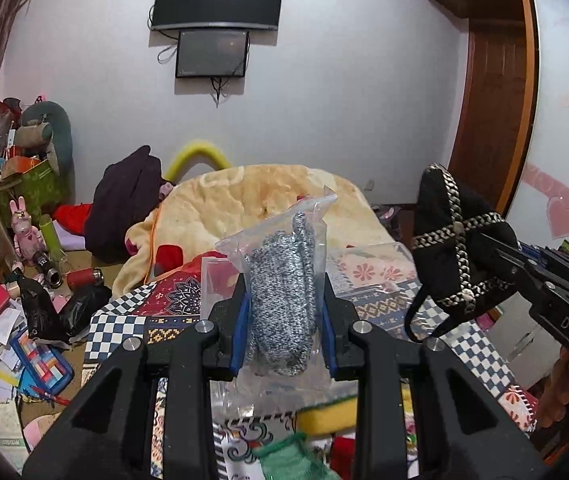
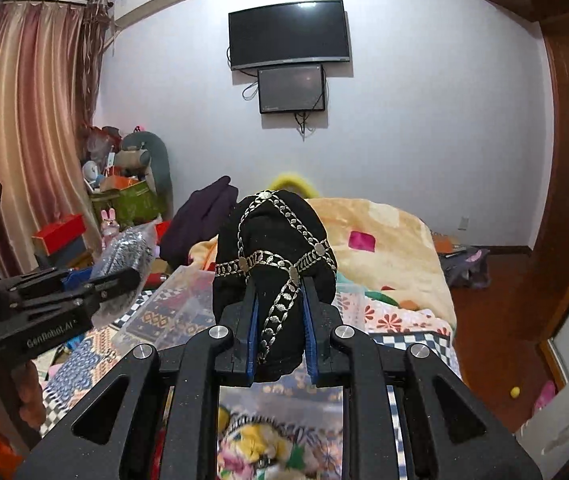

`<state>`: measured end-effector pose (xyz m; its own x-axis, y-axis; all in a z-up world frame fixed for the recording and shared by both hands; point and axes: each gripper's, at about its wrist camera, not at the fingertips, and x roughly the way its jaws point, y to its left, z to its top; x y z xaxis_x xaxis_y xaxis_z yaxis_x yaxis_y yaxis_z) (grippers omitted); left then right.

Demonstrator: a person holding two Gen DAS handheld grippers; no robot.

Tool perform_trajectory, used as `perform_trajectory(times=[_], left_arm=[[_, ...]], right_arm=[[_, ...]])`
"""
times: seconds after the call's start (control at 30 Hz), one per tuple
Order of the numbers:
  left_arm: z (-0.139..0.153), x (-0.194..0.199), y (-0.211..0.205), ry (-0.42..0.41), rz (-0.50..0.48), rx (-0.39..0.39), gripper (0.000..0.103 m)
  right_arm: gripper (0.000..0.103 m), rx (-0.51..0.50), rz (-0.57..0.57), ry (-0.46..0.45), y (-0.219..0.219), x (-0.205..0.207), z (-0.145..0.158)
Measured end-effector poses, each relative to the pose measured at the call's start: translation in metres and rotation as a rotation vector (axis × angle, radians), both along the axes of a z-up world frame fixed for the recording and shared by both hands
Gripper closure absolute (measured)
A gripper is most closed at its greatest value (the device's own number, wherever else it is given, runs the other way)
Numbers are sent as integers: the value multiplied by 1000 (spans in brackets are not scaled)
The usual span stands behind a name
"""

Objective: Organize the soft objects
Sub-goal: 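Carry the sock with the left tool while the right tool carries the hat toward the box, then open the left tool over the box while the right tool releases the hat inside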

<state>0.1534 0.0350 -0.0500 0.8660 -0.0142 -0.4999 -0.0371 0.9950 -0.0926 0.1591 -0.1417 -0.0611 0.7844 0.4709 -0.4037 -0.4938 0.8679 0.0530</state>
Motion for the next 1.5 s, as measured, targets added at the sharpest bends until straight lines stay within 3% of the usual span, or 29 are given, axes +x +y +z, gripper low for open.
perform_trajectory(times=[0.23,0.5,0.77,0.9,1.2,1.37,1.5], left_arm=[[-24,42,-4,115,-30,-43,73],[-57,72,-18,249,-52,17,73],[-69,80,-19,311,-33,31,71],[-64,75,-18,294,-33,30,55],[-27,33,-17,161,-68,18,39],[-11,2,-18,87,-64,44,25],[-9,-19,-18,71,-69,56,18]], right_arm=[[86,-78,1,71,15,21,-17],[86,-183,19,193,19,36,-46],[81,-229,29,242,27,47,-50],[66,-226,37,221,26,41,-49],[40,-193,30,122,10,16,-26],[39,-144,28,95,-5,0,-15],[24,-130,18,59,-15,-18,-13]])
